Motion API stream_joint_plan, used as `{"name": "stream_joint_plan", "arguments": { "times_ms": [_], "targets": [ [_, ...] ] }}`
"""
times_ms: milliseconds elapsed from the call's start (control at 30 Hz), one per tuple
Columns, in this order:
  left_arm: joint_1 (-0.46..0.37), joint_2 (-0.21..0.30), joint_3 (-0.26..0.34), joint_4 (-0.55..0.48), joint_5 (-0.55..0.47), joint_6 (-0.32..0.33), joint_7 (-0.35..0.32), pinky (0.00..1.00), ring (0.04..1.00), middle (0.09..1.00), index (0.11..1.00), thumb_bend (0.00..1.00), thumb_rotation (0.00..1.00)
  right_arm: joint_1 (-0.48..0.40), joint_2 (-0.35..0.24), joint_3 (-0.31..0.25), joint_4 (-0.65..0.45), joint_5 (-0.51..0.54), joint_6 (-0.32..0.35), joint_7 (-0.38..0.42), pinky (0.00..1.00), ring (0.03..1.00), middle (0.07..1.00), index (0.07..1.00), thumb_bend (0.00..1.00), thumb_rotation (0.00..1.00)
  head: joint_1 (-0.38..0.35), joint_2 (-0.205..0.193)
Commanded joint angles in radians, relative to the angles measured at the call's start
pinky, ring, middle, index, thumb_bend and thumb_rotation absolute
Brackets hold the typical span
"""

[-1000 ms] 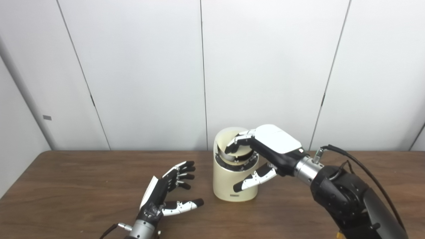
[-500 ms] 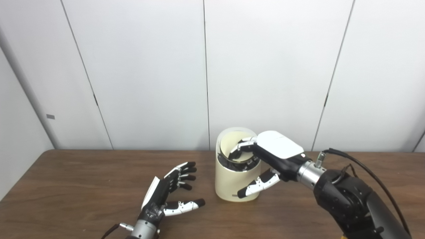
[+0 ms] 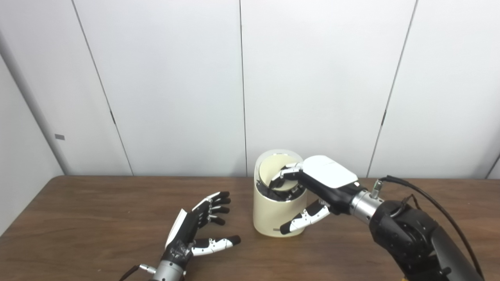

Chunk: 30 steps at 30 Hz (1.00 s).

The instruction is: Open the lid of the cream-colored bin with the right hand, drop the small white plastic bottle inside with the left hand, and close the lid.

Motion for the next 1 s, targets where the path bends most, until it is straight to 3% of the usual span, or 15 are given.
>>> {"name": "stream_joint_plan", "arguments": {
  "times_ms": [0,333,533,967],
  "targets": [
    [-0.012,0.009,0.005,-0.028,-0.002,-0.011,0.015,0.64,0.758,0.816,0.852,0.81,0.11,-0.02,-0.017,-0.015,0.0,-0.006,0.0,-0.011,0.85,0.863,0.729,0.727,0.67,0.48,0.001,0.001],
    [-0.012,0.007,0.004,-0.042,0.001,-0.003,0.015,0.63,0.747,0.812,0.848,0.81,0.11,-0.015,-0.021,0.025,-0.009,-0.066,0.07,0.087,0.87,0.891,0.78,0.777,0.68,0.54,0.003,0.011],
    [-0.012,0.007,0.004,-0.053,-0.003,0.009,0.012,0.63,0.749,0.812,0.851,0.81,0.12,-0.01,-0.014,0.044,-0.014,-0.082,0.112,0.13,0.89,0.906,0.8,0.796,0.71,0.52,0.005,0.016],
    [-0.015,0.009,0.005,-0.047,-0.005,0.01,0.012,0.63,0.752,0.813,0.848,0.81,0.11,-0.018,-0.022,0.037,-0.029,-0.07,0.108,0.114,0.89,0.887,0.798,0.791,0.7,0.53,0.004,0.011]
  ]
}}
